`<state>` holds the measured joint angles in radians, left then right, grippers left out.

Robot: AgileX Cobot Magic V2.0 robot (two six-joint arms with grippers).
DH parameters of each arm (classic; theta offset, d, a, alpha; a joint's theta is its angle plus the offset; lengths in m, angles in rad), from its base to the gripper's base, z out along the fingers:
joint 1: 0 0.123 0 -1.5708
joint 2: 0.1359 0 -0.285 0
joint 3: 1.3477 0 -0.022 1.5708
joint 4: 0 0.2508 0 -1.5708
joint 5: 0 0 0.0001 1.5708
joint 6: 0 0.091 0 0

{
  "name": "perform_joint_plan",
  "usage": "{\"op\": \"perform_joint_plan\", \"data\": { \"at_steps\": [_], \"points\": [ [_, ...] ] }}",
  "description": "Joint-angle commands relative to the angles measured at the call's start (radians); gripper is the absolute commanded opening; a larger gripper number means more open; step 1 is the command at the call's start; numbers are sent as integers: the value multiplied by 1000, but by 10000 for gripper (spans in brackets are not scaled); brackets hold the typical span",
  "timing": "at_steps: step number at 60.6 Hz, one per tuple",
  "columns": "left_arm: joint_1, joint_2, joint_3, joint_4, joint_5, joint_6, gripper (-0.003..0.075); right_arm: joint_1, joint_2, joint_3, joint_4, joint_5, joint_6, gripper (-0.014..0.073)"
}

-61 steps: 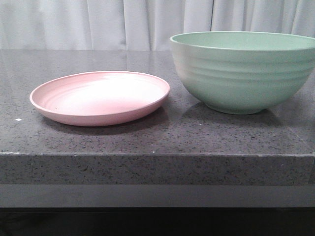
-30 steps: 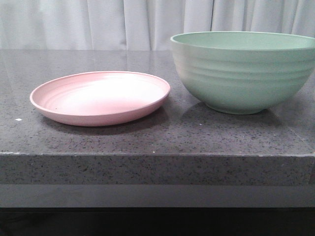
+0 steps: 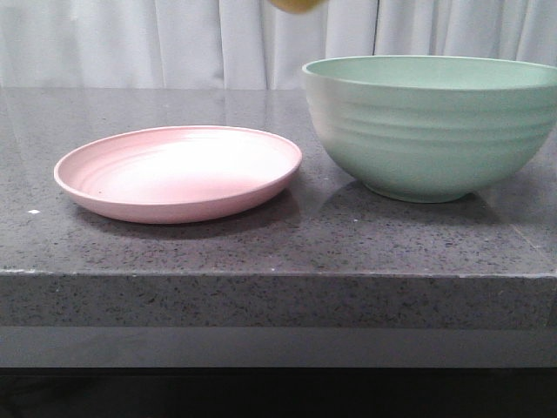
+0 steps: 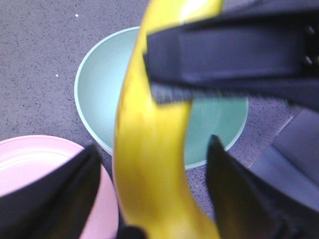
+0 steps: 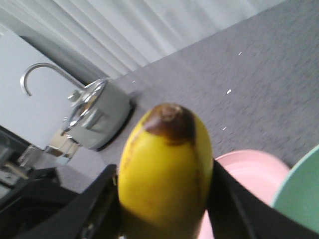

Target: Transfer banana from pink plate to green bowl

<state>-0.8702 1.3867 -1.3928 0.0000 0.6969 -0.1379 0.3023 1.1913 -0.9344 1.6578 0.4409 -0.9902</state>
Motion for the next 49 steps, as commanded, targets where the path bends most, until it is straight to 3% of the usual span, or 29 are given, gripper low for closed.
{"op": "perform_joint_plan", "data": {
  "at_steps": [1,11,20,35,49],
  "points": [
    [-6,-35,-34,29,-59,-4,576,-25,-15,-81,-42,-31,-86,96],
    [-6,-35,-34,50,-59,-4,576,-74,35,-173,-353,-121,-115,96],
    [-6,-35,-34,50,-59,-4,575,-88,110,-207,-501,-178,-115,96],
    [-6,-35,-34,50,-59,-4,575,-88,285,-208,-515,-170,-115,97],
    [-6,-35,-34,50,-59,-4,575,-88,316,-208,-516,-142,-115,101]
  ]
}}
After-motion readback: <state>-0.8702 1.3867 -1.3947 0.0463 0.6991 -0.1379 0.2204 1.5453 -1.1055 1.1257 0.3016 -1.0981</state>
